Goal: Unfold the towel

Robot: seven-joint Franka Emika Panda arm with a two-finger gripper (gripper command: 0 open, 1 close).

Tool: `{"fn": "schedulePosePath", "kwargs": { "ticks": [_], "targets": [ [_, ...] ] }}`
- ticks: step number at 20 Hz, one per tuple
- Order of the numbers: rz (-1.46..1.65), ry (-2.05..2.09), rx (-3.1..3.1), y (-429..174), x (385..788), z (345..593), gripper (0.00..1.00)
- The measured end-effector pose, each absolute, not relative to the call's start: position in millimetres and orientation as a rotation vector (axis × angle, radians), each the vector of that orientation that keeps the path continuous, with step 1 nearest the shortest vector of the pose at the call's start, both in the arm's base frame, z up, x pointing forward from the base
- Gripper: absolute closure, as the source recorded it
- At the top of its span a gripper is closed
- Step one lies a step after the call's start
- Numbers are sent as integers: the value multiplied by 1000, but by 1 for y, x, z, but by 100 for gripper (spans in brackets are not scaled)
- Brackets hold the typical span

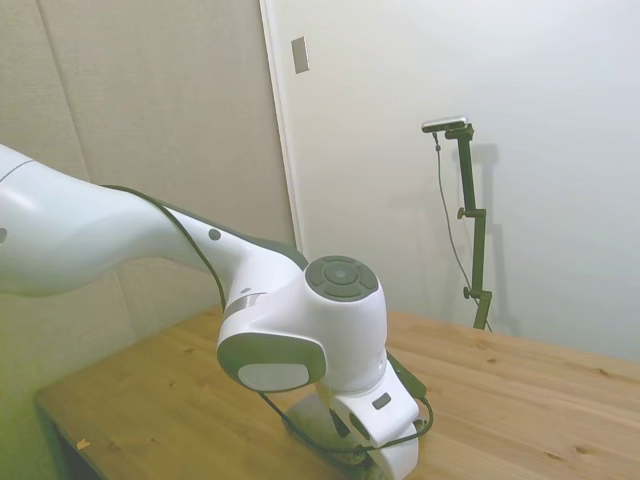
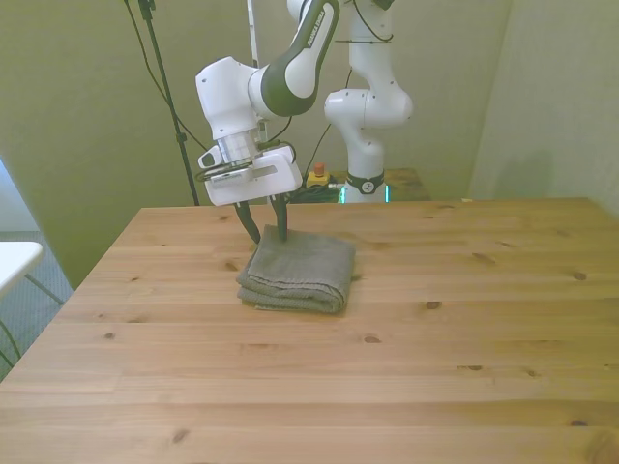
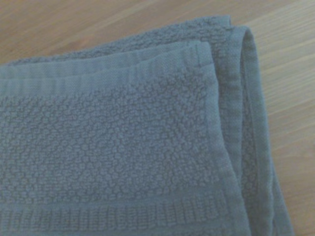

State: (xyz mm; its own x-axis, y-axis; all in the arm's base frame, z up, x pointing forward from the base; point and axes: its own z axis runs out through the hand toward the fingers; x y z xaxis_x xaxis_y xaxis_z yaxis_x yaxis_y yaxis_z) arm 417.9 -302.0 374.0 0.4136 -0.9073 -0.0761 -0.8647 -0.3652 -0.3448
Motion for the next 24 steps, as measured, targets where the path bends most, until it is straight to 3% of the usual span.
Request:
{"fn": "schedulePosePath", "kwargs": {
  "ticks": [16,24],
  "targets": [
    [-192,1509,-2351,-305,419,375,100],
    [-300,1350,-2388,-257,444,439,100]
  ]
}}
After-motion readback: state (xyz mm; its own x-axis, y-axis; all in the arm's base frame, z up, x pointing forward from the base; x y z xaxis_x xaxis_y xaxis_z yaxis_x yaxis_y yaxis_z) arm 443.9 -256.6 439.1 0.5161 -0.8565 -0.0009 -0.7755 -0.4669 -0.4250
